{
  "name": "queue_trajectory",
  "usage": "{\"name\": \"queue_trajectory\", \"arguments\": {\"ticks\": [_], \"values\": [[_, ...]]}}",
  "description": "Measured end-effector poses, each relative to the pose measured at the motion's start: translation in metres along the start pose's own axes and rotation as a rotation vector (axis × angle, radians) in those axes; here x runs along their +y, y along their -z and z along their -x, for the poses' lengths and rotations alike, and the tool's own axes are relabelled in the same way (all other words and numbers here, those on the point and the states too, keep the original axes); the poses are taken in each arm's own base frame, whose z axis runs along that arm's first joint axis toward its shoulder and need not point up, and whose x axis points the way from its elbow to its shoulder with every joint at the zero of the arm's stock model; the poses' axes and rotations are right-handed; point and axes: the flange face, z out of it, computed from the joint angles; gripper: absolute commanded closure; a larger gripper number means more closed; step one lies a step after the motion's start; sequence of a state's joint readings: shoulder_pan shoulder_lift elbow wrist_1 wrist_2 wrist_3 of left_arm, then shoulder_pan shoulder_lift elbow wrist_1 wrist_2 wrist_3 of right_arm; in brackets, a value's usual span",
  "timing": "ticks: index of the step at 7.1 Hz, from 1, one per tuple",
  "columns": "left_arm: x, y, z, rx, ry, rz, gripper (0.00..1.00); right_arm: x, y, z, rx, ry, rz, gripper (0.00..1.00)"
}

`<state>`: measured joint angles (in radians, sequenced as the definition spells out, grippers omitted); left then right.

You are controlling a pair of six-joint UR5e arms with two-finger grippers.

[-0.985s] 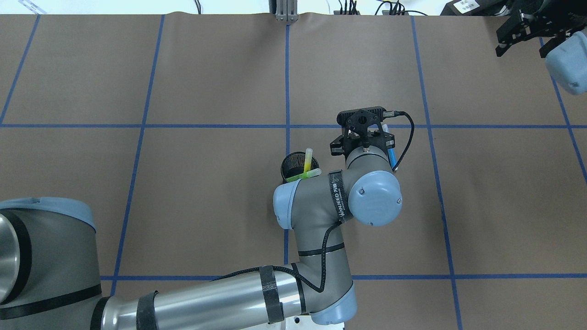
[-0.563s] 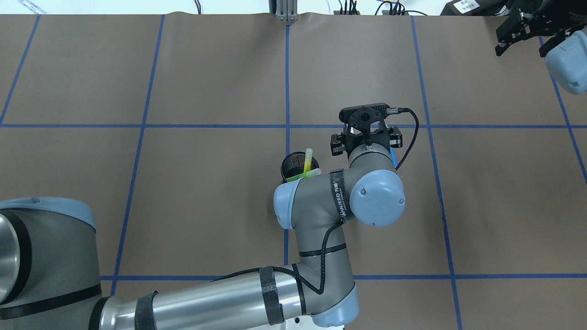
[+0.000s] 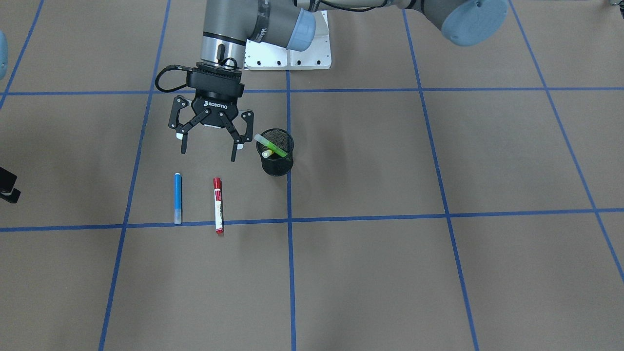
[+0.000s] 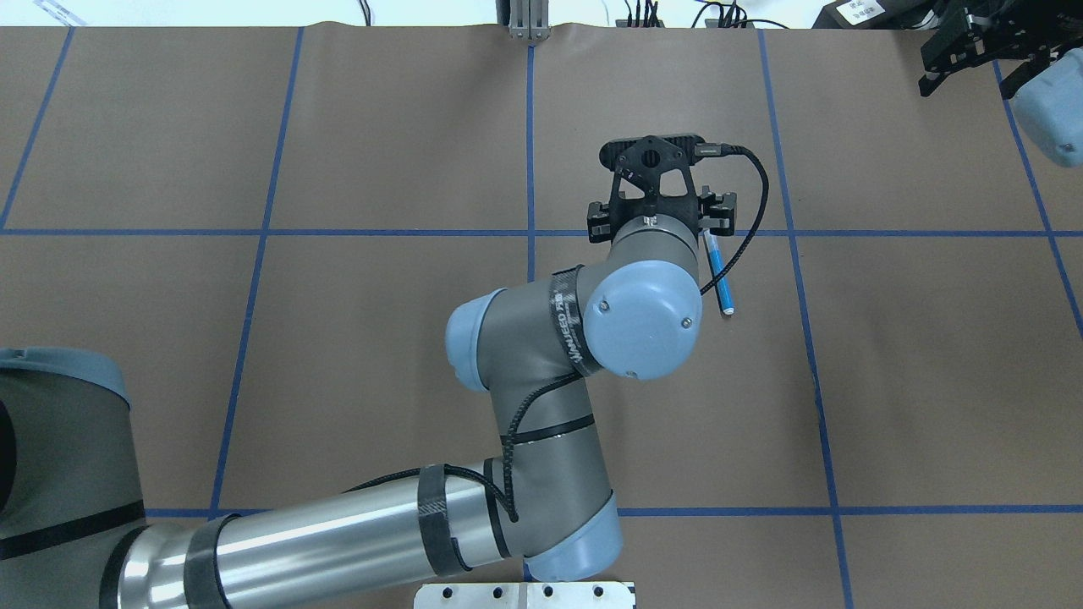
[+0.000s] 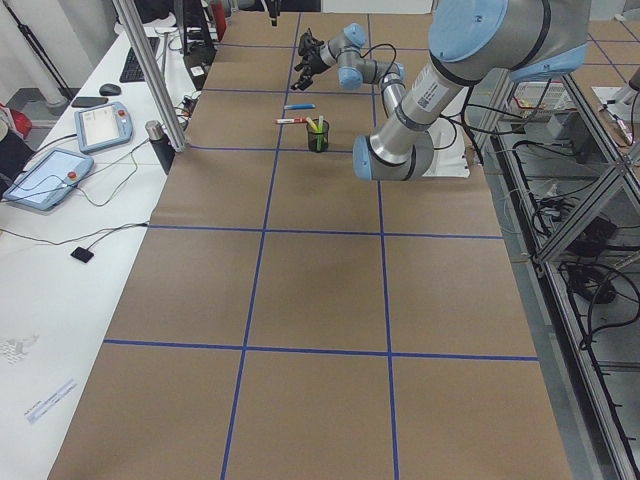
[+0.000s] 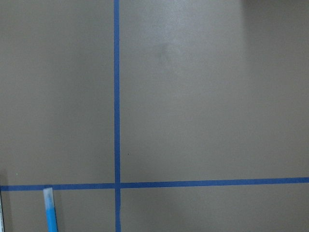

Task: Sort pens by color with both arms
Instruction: 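Lower the red-capped marker beside the blue marker and open the left gripper, then withdraw the left gripper while the right gripper moves in toward the pen cup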

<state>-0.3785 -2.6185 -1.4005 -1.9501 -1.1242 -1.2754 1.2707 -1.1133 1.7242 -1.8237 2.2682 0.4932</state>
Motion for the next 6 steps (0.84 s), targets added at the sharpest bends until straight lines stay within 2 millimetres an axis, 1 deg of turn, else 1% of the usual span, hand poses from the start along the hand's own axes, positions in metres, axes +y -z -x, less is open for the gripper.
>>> {"name": "queue_trajectory", "arguments": {"ticks": [2, 3, 4, 5, 6], "values": [[-0.034, 0.012, 0.066, 0.007, -0.005, 0.065, 0.01, -0.003, 0.002, 0.004, 0.0, -0.009, 0.001, 0.01], [-0.051, 0.019, 0.097, 0.002, -0.016, 0.094, 0.01, -0.006, 0.002, 0.021, -0.003, -0.051, 0.008, 0.01], [-0.065, 0.025, 0.127, -0.009, -0.019, 0.124, 0.01, -0.006, 0.0, 0.054, -0.016, -0.127, 0.019, 0.01], [-0.077, 0.028, 0.157, -0.028, -0.016, 0.17, 0.01, -0.003, 0.0, 0.098, -0.042, -0.218, 0.036, 0.01], [-0.086, 0.029, 0.182, -0.044, -0.022, 0.219, 0.01, 0.006, -0.005, 0.147, -0.067, -0.325, 0.068, 0.01]]}}
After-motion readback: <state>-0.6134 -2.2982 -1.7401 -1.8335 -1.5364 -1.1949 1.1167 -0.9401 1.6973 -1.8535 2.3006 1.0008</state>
